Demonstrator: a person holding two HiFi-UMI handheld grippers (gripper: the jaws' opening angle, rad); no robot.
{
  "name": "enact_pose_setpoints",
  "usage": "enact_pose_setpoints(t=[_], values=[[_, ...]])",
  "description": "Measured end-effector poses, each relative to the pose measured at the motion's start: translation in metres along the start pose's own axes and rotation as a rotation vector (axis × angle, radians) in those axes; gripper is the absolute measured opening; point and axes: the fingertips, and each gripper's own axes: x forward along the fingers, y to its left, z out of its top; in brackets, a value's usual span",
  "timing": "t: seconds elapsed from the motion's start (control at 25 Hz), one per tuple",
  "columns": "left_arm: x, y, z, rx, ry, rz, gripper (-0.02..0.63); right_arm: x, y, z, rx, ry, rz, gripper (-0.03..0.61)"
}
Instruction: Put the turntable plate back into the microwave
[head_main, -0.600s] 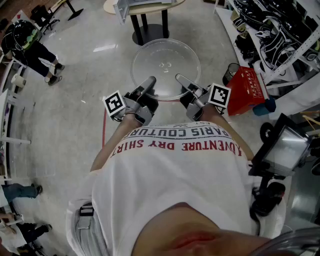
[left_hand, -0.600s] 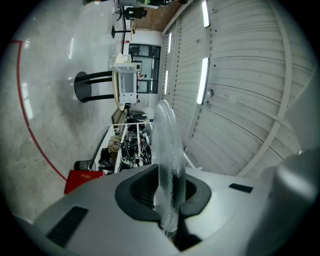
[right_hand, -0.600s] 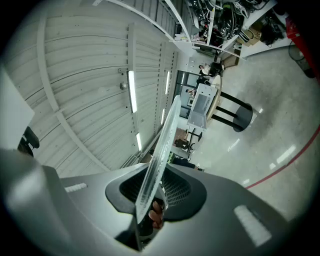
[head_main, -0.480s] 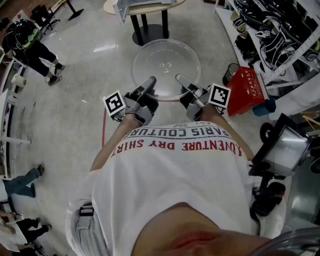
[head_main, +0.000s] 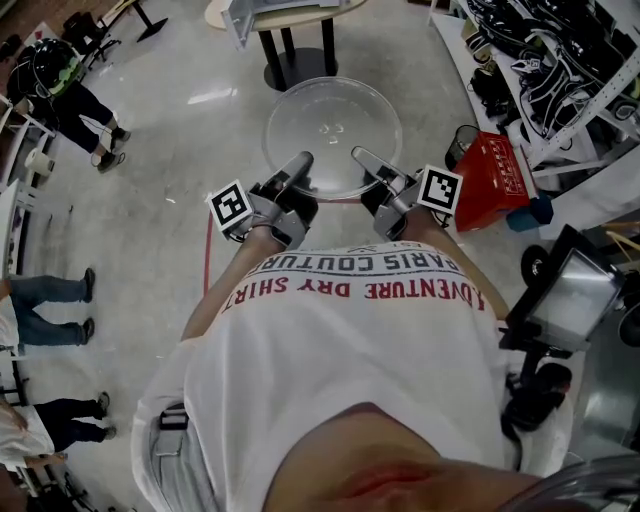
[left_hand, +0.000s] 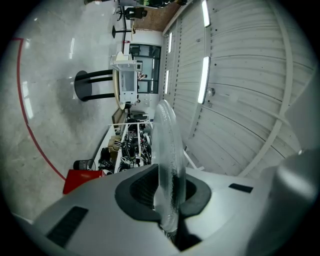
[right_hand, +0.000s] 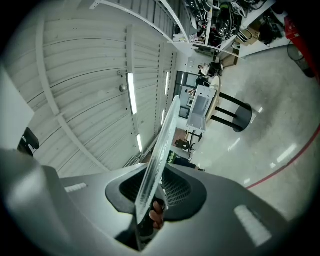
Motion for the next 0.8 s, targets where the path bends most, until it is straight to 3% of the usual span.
enact_pose_setpoints(t=[0.24,0.48,0.64,0.8], values=[[-0.003,0.012,0.009,-0.018,-0.038,-0.023,0.025,-0.001,-0.005,0.002,-0.002,-0.033,0.039,0.064],[0.011,0.061,0.009,-0.023,-0.089,-0.005,0.025,-0.020,-0.056,0.010,0.032,-0.034,0.035,0.064],[0.005,0.089,0.026,-0.033,-0.096,-0.008,0.025,-0.002,-0.083,-0.005,0.046,-0.013,0.037,0.063],[0.083,0.089,0.064,-0.056,-0.080,0.051,0.025,0.026,-0.103,0.070,0.112,-0.019,0.010,0.064]])
